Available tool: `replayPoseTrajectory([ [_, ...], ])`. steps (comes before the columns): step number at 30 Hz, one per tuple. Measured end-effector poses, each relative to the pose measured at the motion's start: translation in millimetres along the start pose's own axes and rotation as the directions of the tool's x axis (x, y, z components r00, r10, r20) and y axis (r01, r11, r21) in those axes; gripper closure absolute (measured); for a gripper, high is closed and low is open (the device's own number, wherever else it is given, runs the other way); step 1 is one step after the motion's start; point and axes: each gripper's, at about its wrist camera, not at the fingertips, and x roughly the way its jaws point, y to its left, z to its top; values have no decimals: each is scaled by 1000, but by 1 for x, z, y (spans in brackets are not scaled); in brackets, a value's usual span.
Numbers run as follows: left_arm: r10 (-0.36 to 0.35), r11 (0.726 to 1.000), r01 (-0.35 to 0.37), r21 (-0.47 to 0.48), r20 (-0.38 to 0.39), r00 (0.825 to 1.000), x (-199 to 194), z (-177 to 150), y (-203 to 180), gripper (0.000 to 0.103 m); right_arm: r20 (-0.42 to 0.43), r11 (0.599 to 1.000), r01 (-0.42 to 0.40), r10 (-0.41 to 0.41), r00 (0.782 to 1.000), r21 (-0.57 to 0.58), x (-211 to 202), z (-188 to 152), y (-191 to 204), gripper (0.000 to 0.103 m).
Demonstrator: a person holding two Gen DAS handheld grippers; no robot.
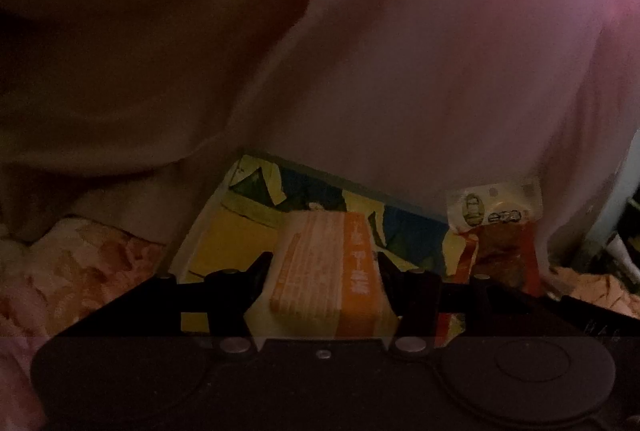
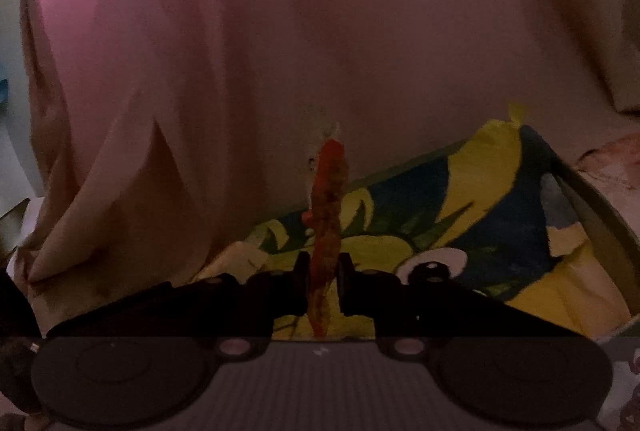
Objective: Organize snacks
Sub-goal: 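Carry the biscuit box and sausage to the grey tray and release both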
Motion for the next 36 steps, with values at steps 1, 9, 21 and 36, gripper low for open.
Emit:
replayPoseTrajectory([
  [1,3,1000,-3,4,4,1000,-1,-1,-1,48,0,1000,6,-6,1000,-4,-2,0,-3,86],
  [9,24,1000,-24,1,9,1000,1,-2,-1,29,-38,987,129,-133,990,-91,3,11,3,66],
  [21,36,999,-37,15,89,995,-49,2,-11,1,13,952,187,-190,982,-241,-37,19,29,14],
  [36,80,995,-90,30,243,967,-155,5,-26,1,231,882,221,-133,964,-417,-141,5,97,0],
])
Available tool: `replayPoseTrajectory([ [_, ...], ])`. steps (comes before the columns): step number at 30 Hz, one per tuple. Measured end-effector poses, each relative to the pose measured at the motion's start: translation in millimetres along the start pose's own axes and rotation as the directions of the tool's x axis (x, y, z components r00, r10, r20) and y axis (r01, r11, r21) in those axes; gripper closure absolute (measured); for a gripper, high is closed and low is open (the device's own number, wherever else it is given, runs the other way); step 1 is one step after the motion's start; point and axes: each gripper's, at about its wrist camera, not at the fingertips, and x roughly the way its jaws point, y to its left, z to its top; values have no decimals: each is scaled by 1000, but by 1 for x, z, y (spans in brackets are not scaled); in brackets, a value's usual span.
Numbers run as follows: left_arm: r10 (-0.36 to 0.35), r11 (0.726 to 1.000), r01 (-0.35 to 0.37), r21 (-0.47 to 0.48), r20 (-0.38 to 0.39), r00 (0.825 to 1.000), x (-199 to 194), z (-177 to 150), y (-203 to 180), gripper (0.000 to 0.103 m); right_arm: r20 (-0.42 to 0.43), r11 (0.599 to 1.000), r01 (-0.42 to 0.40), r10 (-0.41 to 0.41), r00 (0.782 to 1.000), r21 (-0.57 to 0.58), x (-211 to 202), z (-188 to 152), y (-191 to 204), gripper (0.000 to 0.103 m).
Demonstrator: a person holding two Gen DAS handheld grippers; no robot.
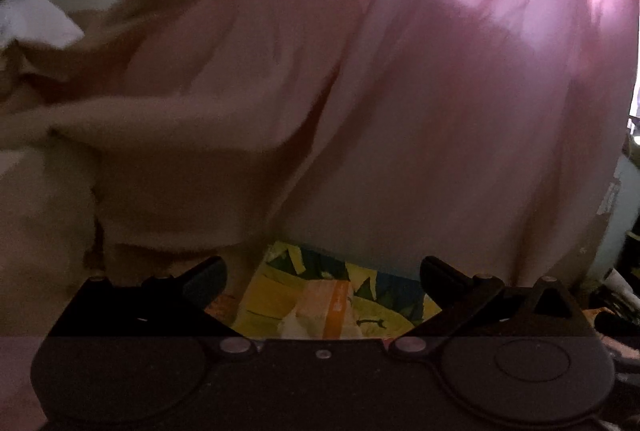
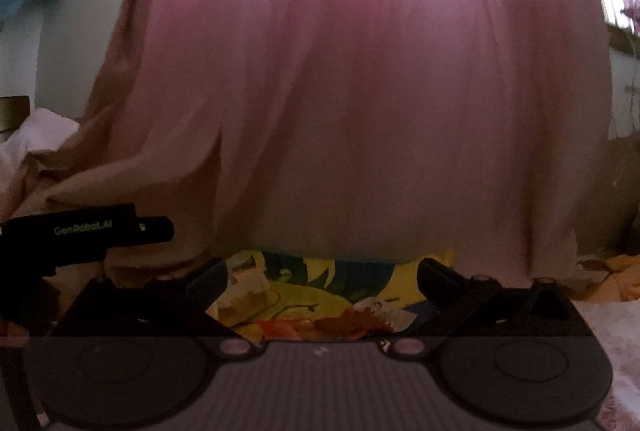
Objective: Organize snacks
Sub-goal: 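Carry the biscuit box and sausage to the grey tray and release both, then move both grippers back over the remaining snacks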
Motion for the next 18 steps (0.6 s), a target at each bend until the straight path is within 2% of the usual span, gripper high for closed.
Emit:
replayPoseTrajectory([
  [7,9,999,-9,52,7,1000,-55,-7,8,1,39,1000,7,-8,999,25,-41,-5,11,0],
  [18,22,997,-18,78,-50,999,-120,-44,30,1,19,1000,23,-23,1000,6,-103,-39,39,0],
])
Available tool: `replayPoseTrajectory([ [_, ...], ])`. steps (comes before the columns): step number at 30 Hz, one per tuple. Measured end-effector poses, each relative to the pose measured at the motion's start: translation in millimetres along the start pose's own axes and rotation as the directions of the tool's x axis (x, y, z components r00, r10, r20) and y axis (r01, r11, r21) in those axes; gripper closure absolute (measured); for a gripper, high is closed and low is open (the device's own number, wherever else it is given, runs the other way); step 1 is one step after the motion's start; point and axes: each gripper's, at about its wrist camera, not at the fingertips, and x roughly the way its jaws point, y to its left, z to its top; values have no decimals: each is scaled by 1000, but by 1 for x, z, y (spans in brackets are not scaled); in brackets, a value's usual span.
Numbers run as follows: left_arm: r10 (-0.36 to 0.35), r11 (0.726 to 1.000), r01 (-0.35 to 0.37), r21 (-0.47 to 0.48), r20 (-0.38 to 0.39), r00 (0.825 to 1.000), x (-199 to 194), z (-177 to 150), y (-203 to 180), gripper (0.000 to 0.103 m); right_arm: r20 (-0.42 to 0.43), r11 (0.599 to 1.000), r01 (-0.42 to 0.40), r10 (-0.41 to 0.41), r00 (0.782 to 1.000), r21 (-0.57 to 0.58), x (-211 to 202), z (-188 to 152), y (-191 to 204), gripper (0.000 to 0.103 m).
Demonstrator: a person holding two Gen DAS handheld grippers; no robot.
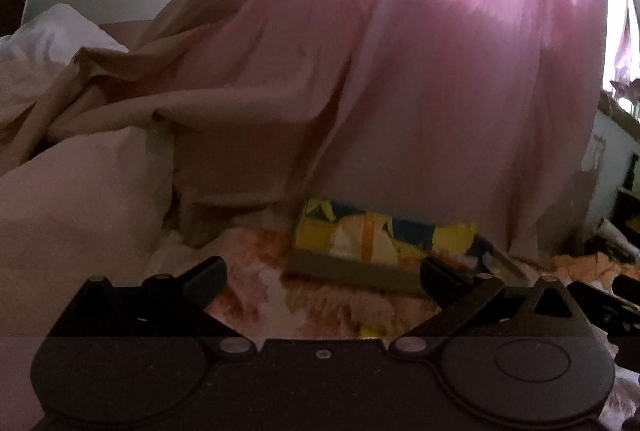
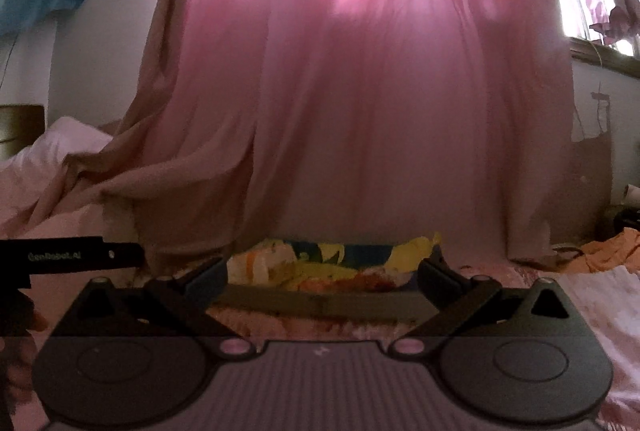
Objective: Organize snacks
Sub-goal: 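Move both grippers back over the remaining snacks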
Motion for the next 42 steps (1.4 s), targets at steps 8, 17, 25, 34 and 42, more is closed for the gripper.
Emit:
replayPoseTrajectory([
  [8,-23,998,24,50,-21,1000,-37,-34,9,1,-82,1000,-6,8,997,24,-39,-34,10,0],
  [17,-28,996,38,84,-118,993,-58,-75,14,1,-168,1000,23,-21,986,14,-59,-66,15,0],
  [25,-11,995,33,96,-221,975,-56,-97,22,1,-263,1000,13,-15,965,-8,-57,-85,23,0],
  [34,57,992,-21,122,-304,951,-38,-106,36,1,-333,1000,-12,13,943,5,-49,-97,27,0],
  [42,90,989,-43,140,-352,932,-16,-107,48,1,-387,1000,-9,13,922,12,-34,-107,27,0],
])
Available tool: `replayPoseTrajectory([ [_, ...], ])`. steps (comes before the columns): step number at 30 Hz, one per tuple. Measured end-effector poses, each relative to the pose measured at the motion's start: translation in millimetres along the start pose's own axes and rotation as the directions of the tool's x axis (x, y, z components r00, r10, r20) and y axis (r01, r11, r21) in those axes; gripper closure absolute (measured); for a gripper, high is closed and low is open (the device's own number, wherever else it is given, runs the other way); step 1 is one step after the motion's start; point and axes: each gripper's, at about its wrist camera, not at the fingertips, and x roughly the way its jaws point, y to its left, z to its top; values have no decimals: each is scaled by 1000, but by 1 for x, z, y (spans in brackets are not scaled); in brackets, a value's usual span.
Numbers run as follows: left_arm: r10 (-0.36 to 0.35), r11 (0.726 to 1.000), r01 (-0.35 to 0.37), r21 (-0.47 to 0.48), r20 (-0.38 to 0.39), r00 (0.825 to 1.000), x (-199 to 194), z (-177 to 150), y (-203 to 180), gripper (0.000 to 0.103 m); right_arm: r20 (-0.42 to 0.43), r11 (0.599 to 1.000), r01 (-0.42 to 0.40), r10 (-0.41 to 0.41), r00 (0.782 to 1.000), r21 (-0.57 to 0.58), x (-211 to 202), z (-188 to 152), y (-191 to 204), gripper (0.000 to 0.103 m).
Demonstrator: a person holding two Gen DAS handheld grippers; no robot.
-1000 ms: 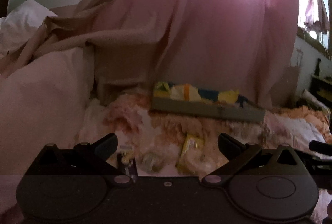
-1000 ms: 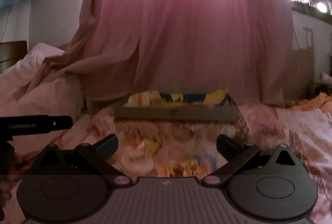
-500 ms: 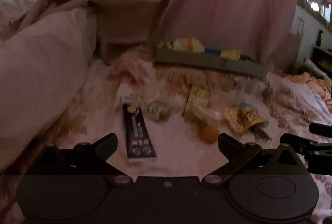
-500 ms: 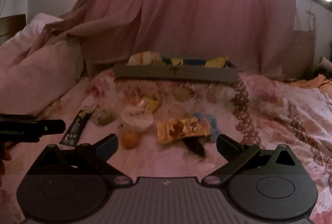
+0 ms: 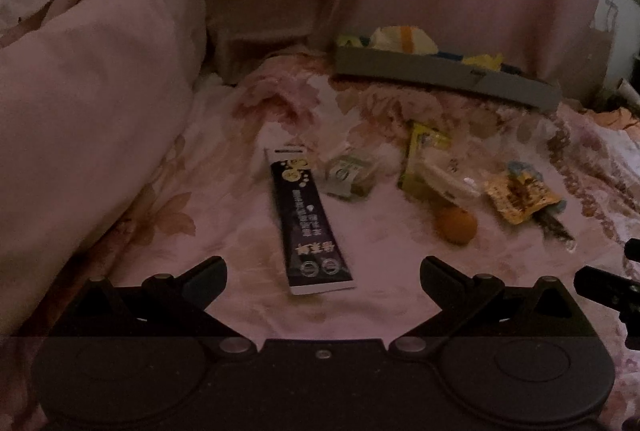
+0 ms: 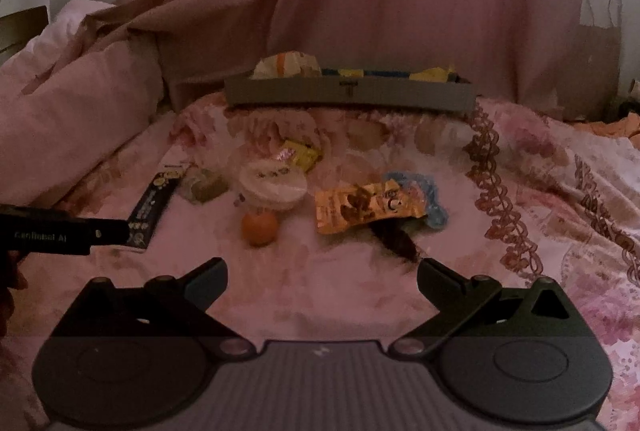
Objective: Organize snacks
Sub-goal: 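Move both grippers back over the remaining snacks, then grasp the purple drink stick with the left gripper while the right gripper grasps the orange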
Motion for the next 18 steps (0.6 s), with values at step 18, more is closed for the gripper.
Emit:
replayPoseTrajectory([
  [18,-26,999,26,18,5,1000,52,17,16,1,-92,985,-167,162,982,-42,71,19,19,0],
])
